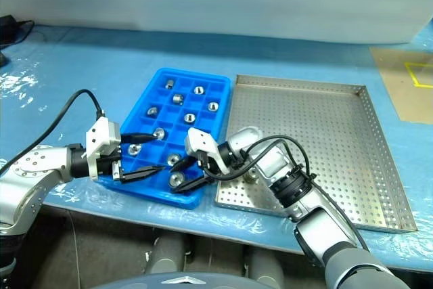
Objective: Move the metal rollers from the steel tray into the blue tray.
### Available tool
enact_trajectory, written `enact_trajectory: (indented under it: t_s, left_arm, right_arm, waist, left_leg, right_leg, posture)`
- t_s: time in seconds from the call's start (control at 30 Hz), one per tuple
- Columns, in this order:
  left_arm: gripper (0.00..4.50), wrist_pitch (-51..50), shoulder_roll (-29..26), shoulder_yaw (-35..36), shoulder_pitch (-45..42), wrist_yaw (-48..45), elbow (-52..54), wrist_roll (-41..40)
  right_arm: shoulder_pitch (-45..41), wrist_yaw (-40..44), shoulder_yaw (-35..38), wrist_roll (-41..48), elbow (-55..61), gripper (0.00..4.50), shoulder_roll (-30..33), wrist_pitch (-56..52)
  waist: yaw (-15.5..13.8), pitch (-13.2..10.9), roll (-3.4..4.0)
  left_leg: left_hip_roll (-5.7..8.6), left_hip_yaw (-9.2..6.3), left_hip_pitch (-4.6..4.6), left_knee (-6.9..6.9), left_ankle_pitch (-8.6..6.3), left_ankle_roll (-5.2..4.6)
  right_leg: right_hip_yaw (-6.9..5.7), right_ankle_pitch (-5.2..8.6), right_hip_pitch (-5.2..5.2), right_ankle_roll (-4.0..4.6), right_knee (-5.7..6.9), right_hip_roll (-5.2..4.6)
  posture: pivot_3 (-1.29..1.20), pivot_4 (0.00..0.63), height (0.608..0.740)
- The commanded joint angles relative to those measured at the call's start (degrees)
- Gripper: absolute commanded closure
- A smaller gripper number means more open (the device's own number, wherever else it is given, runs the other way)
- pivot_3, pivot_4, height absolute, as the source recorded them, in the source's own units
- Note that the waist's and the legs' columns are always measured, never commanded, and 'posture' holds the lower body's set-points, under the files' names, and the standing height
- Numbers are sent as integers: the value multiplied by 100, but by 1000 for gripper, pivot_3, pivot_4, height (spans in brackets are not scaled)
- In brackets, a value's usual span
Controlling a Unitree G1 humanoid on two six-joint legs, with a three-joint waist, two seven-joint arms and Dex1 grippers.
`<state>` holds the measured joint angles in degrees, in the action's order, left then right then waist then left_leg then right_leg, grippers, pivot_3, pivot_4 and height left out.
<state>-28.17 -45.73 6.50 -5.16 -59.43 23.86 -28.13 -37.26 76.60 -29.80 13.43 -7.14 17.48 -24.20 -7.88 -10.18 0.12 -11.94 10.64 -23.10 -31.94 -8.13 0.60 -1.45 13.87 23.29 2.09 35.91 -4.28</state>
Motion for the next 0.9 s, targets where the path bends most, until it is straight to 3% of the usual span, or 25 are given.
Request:
enact_trajectory:
  t_s: [0.03,0.23,0.43,0.67,0.9]
  left_arm:
    - [203,66,-15,7,-63,2,84,-75]
    - [203,263,147,-354,-511,-132,-305,43]
    - [203,630,486,-946,-1232,-507,-1045,226]
    - [203,1255,1053,-1662,-2301,-1134,-2335,647]
    - [203,1837,1953,-2382,-3184,-1815,-3349,1016]
  right_arm:
    - [-90,3,170,66,80,831,51,-50]
    - [-221,-178,728,264,254,831,280,-263]
    - [73,-266,1672,788,1123,831,1337,-1032]
    - [980,-1104,2735,958,1886,831,2084,-1434]
    - [2217,-2138,3447,1325,3231,831,2116,-2044]
  waist:
    - [1,0,0]
    - [14,0,0]
    - [-33,1,-1]
    - [105,5,4]
    - [363,9,7]
  left_leg:
    - [0,0,0,0,0,0]
    - [4,-1,-1,-3,3,4]
    - [6,-2,-4,-24,7,10]
    - [8,2,0,-24,12,17]
    - [7,56,1,-30,3,0]
  right_leg:
    - [0,0,0,0,0,0]
    - [0,0,0,0,2,0]
    - [4,-2,-9,-3,5,0]
    - [7,-2,-7,-2,9,9]
    - [18,-3,-8,-5,1,5]
  posture:
    - [241,150,740]
    - [173,150,740]
    - [49,150,740]
    - [-121,150,740]
    - [-285,150,740]
